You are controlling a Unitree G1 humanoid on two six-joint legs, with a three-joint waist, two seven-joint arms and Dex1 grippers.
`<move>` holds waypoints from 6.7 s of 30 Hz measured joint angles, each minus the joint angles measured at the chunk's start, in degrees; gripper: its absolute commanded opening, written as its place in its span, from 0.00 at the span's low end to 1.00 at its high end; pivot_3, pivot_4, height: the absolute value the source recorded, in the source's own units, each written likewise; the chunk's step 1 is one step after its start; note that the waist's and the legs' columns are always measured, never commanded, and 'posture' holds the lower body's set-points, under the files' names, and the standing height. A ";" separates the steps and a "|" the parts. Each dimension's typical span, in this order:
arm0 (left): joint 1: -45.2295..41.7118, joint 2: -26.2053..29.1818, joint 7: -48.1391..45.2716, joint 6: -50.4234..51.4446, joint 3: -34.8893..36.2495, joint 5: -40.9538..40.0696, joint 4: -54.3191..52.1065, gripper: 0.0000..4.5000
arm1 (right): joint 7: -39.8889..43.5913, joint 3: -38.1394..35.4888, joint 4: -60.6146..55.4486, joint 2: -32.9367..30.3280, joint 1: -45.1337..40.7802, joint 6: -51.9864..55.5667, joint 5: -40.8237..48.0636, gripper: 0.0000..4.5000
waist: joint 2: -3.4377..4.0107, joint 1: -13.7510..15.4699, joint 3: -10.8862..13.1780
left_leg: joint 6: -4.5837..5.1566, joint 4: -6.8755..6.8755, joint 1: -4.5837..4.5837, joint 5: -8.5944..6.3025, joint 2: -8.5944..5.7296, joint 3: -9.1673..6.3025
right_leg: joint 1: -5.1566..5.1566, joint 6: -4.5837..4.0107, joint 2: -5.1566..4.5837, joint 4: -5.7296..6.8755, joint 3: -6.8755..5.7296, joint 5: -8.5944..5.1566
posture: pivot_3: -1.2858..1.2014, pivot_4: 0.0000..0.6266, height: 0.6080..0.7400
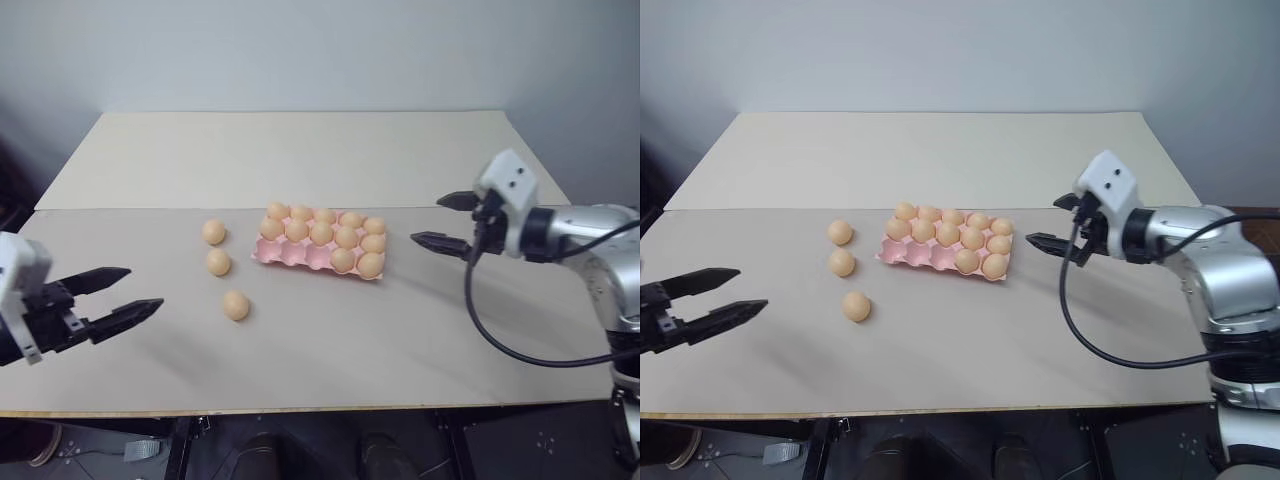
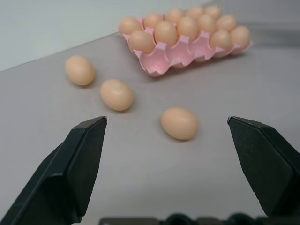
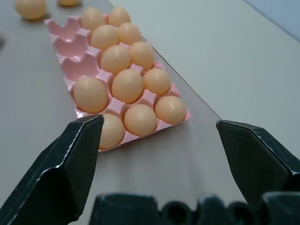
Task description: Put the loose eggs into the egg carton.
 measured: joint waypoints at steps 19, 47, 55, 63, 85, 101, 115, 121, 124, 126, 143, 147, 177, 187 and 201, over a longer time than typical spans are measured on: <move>-17.66 -35.11 87.82 19.60 -35.34 -11.58 -21.92 1.00 | 2.13 0.01 1.01 0.33 -0.13 -1.26 -0.38 0.99 | -0.04 1.27 -0.02 | -0.05 0.12 0.54 0.02 -0.14 -0.29 | 0.78 0.00 -0.07 -0.05 -0.04 0.02 | 0.52 0.24 1.00; -30.16 -55.95 89.00 28.55 -36.64 14.69 -7.30 0.96 | 2.01 -0.58 -2.67 -2.16 1.52 2.31 0.40 1.00 | -0.08 1.93 -0.01 | -0.21 0.14 0.48 0.12 -0.25 -0.36 | 0.83 0.02 -0.10 -0.13 -0.12 0.03 | 0.52 0.24 1.00; -30.88 -56.16 83.83 27.34 -36.94 21.12 -5.92 0.47 | 2.08 -2.28 -3.54 -3.66 3.60 2.65 0.47 1.00 | -0.08 1.99 -0.01 | -0.20 0.14 0.45 0.11 -0.27 -0.37 | 0.83 0.02 -0.12 -0.15 -0.14 0.03 | 0.52 0.24 1.00; -32.22 -50.35 74.94 26.21 -41.45 24.85 -5.85 0.34 | 1.64 -2.67 -4.21 -3.96 4.02 2.79 0.48 1.00 | -0.08 1.93 -0.01 | -0.19 0.14 0.46 0.11 -0.26 -0.39 | 0.82 0.02 -0.10 -0.13 -0.14 0.03 | 0.52 0.24 1.00; -48.63 -44.72 36.04 -15.88 -58.42 33.78 25.45 0.33 | -3.88 -6.16 -9.83 -2.62 8.80 5.70 2.78 1.00 | -0.07 1.92 -0.01 | -0.11 0.16 0.32 0.08 -0.27 -0.36 | 0.73 0.05 -0.09 -0.18 -0.19 0.04 | 0.52 0.24 1.00; -45.97 -47.04 33.54 -21.31 -59.52 40.47 32.34 0.56 | -4.59 -7.94 -12.03 -2.66 10.65 7.78 3.03 1.00 | -0.07 1.99 -0.01 | -0.09 0.21 0.32 0.07 -0.27 -0.39 | 0.76 0.07 -0.09 -0.13 -0.20 0.04 | 0.52 0.24 1.00; -44.39 -44.14 30.88 -17.63 -57.58 40.99 27.71 1.00 | -4.58 -7.91 -11.87 -2.72 9.45 7.80 2.99 1.00 | -0.07 1.85 -0.01 | -0.09 0.19 0.31 0.07 -0.26 -0.39 | 0.72 0.07 -0.08 -0.12 -0.19 0.04 | 0.52 0.24 1.00; -43.53 -39.39 28.25 -11.48 -52.04 36.22 19.05 1.00 | -4.48 -7.24 -11.52 -2.71 8.88 7.78 2.84 1.00 | -0.07 1.92 -0.02 | -0.09 0.20 0.32 0.07 -0.26 -0.40 | 0.74 0.07 -0.09 -0.10 -0.19 0.04 | 0.52 0.24 1.00; -43.52 -37.60 27.13 -8.21 -48.49 32.56 15.02 1.00 | -4.28 -6.64 -10.37 -2.63 7.93 7.68 2.72 1.00 | -0.06 1.92 -0.02 | -0.09 0.20 0.31 0.07 -0.26 -0.40 | 0.74 0.07 -0.09 -0.10 -0.19 0.04 | 0.52 0.24 1.00; -43.48 -36.69 26.64 -6.17 -46.13 30.05 12.89 1.00 | -4.08 -5.90 -9.56 -2.51 6.92 7.47 2.66 1.00 | -0.06 1.90 -0.02 | -0.09 0.20 0.32 0.07 -0.25 -0.40 | 0.73 0.07 -0.09 -0.10 -0.20 0.04 | 0.52 0.24 1.00; -21.33 -6.45 13.33 7.62 -17.07 13.58 7.06 1.00 | -1.09 -1.82 -3.64 -1.77 3.88 3.60 0.45 1.00 | -0.06 0.92 0.00 | -0.08 0.11 0.33 0.06 -0.13 -0.28 | 0.60 0.04 -0.06 -0.10 -0.20 0.02 | 0.52 0.24 1.00; -14.48 -0.61 2.98 3.72 -9.39 12.11 8.22 1.00 | -0.32 -1.05 -2.42 -1.75 3.27 2.93 0.03 1.00 | -0.06 1.10 0.01 | -0.09 0.11 0.34 0.06 -0.10 -0.21 | 0.57 0.00 -0.06 -0.07 -0.23 0.00 | 0.52 0.24 1.00; -37.59 -24.97 45.51 26.58 -31.10 18.74 3.47 1.00 | 0.36 -1.14 -1.00 -1.85 3.17 0.48 -1.76 1.00 | -0.09 1.81 -0.01 | -0.09 0.15 0.30 0.05 -0.17 -0.24 | 0.57 0.03 -0.06 -0.01 -0.12 0.03 | 0.52 0.24 1.00; -41.46 -32.83 48.37 18.27 -36.54 26.14 13.60 1.00 | 0.12 -1.15 -1.97 -1.85 3.24 1.58 -1.71 1.00 | -0.10 1.92 -0.01 | -0.12 0.17 0.27 0.08 -0.19 -0.26 | 0.56 0.03 -0.08 -0.01 -0.14 0.03 | 0.52 0.24 1.00; -47.10 -36.25 48.28 11.90 -39.26 31.85 26.33 1.00 | 4.19 -2.98 -6.61 -3.61 5.15 3.59 3.48 1.00 | -0.10 1.95 -0.01 | -0.15 0.18 0.25 0.09 -0.21 -0.29 | 0.59 0.04 -0.08 0.00 -0.19 0.04 | 0.52 0.24 1.00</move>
